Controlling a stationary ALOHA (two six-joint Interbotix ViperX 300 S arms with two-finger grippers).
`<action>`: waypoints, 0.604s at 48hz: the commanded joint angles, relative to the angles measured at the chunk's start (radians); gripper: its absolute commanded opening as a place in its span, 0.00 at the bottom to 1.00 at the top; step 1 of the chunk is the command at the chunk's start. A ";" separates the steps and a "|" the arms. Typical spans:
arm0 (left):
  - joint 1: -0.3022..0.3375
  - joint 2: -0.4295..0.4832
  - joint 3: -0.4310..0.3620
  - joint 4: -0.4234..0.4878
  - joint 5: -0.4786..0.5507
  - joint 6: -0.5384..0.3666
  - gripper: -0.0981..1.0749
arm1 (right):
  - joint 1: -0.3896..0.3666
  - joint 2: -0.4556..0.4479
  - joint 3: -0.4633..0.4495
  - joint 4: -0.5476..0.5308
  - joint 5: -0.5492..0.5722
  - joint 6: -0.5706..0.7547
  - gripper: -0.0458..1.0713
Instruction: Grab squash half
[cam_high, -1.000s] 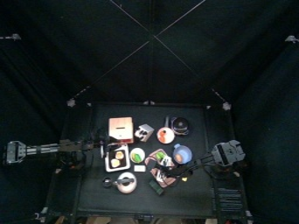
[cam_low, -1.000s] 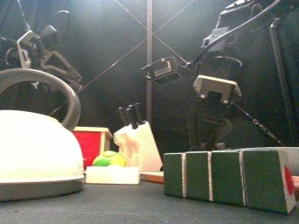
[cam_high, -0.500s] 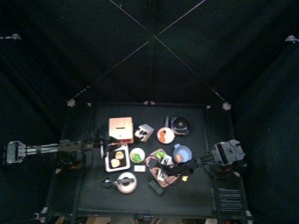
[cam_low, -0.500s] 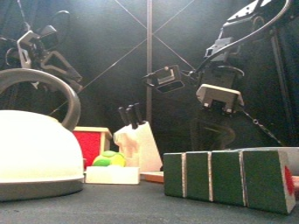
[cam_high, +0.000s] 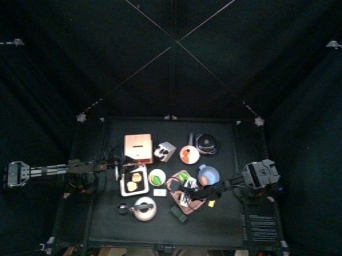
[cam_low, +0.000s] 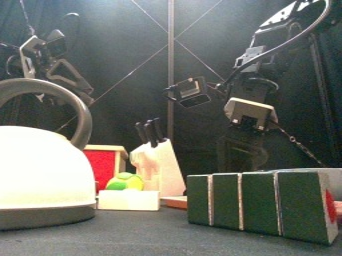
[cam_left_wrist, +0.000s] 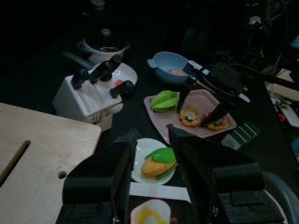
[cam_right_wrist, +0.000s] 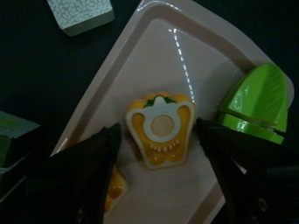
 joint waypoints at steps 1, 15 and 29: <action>0.003 0.000 -0.012 0.000 -0.009 0.002 0.73 | -0.005 -0.018 -0.008 -0.002 -0.002 0.000 0.91; 0.003 0.000 -0.012 -0.002 -0.008 0.002 0.73 | -0.005 -0.020 -0.008 -0.002 -0.003 -0.002 0.91; 0.003 0.000 -0.011 -0.002 -0.008 0.002 0.73 | -0.005 -0.020 -0.008 -0.003 -0.003 -0.002 0.90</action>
